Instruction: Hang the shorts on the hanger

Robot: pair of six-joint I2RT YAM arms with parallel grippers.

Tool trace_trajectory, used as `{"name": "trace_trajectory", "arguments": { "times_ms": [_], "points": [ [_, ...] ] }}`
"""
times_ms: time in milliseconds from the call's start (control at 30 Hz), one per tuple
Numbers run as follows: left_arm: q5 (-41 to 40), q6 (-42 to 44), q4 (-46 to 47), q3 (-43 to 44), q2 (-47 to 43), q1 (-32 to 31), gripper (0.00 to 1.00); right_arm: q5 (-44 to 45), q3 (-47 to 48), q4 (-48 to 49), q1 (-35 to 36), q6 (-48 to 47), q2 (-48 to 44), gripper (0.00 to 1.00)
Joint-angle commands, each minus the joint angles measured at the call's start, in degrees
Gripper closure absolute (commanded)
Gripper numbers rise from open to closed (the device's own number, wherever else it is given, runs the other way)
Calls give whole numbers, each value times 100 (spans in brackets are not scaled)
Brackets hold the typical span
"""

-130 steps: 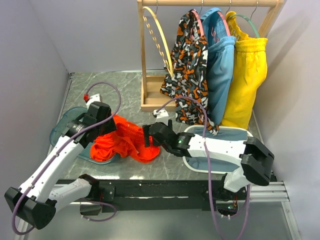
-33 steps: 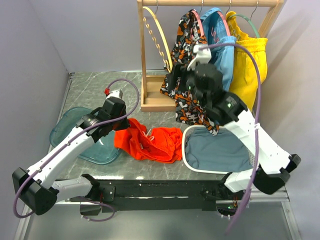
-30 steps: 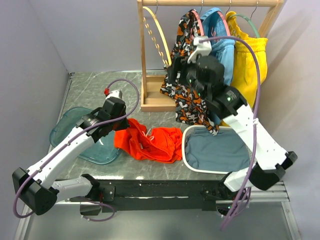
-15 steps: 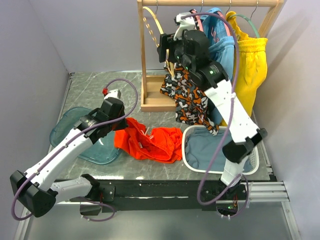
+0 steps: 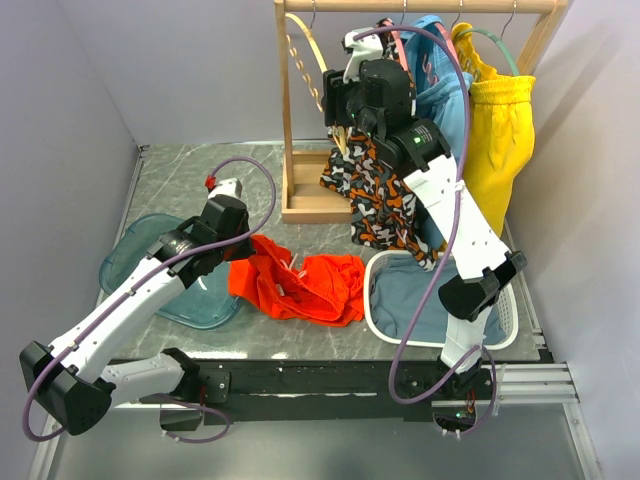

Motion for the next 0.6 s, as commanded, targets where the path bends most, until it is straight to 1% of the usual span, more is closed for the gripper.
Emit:
{"name": "trace_trajectory", "arguments": {
  "times_ms": [0, 33, 133, 333, 433, 533, 567],
  "points": [
    [-174, 102, 218, -29, -154, 16, 99, -22, 286, -109, -22, -106, 211, 41],
    [-175, 102, 227, -38, -163, 16, 99, -30, 365, -145, -14, -254, 263, 42],
    [-192, 111, 236, -56, -163, 16, 99, -118, 340, -171, -22, -264, 290, 43],
    [-192, 111, 253, -56, -163, 16, 99, -22, 252, -207, -22, -281, 317, 45],
    [-201, 120, 262, -64, -154, 16, 99, 57, 261, -224, -14, -273, 325, 50],
    [-192, 129, 262, -47, -154, 16, 99, 101, 287, -180, -22, -290, 334, 65],
    [-210, 120, 262, -38, -154, 16, 99, 162, 331, -172, -14, -282, 352, 88]
  ]
}}
